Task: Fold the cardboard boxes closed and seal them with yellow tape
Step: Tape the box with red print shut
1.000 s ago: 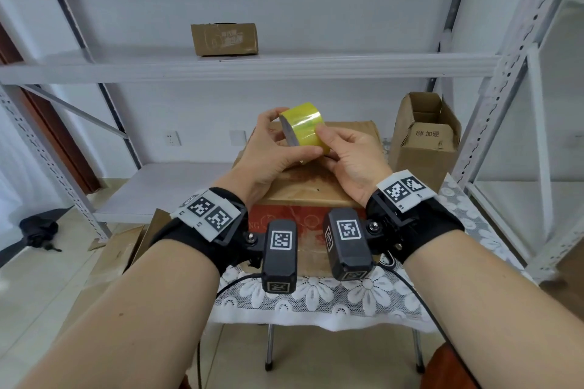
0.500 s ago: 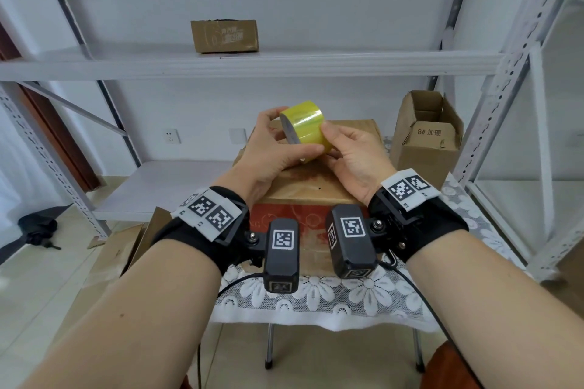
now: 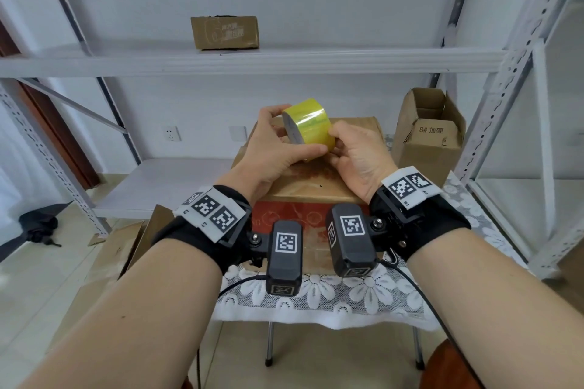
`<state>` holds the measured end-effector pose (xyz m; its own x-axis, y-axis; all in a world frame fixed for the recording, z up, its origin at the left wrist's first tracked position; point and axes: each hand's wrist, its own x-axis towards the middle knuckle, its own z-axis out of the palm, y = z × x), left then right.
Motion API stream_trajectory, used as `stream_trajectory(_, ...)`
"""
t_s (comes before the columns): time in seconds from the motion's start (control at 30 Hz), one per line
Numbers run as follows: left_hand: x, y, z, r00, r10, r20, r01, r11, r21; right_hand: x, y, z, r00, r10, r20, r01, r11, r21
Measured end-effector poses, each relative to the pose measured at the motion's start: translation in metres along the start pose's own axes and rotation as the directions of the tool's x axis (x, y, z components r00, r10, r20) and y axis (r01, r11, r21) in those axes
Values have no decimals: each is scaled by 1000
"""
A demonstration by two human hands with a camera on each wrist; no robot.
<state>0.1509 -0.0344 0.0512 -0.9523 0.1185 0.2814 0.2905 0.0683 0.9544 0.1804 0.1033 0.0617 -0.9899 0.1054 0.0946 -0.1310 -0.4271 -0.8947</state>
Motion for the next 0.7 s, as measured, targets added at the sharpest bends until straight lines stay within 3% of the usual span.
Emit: stream_trajectory(0.7, 4, -3, 0, 998, -67, 16, 68, 995, -71, 7, -1, -2, 995, 93, 27, -94, 994, 51)
